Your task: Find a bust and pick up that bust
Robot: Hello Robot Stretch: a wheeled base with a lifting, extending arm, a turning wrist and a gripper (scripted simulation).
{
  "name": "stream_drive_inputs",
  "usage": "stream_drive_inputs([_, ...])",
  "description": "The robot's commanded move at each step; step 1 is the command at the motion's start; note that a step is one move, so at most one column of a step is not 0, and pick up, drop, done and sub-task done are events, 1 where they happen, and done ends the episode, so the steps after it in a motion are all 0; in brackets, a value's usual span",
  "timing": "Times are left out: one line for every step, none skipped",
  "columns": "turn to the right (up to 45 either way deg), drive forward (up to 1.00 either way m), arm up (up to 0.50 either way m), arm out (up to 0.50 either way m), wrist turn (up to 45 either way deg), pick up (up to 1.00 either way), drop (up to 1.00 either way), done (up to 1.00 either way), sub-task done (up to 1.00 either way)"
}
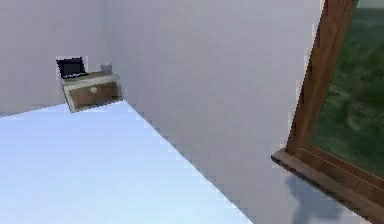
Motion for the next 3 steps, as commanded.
stream_drive_inputs([45.0, 0.00, 0.00, 0.00, 0.0, 0.00, 0.00, 0.00, 0.00])
stream_drive_inputs([12.0, 0.00, 0.00, 0.00, 0.0, 0.00, 0.00, 0.00, 0.00])
stream_drive_inputs([0.0, 0.55, 0.00, 0.00, 0.0, 0.00, 0.00, 0.00, 0.00])
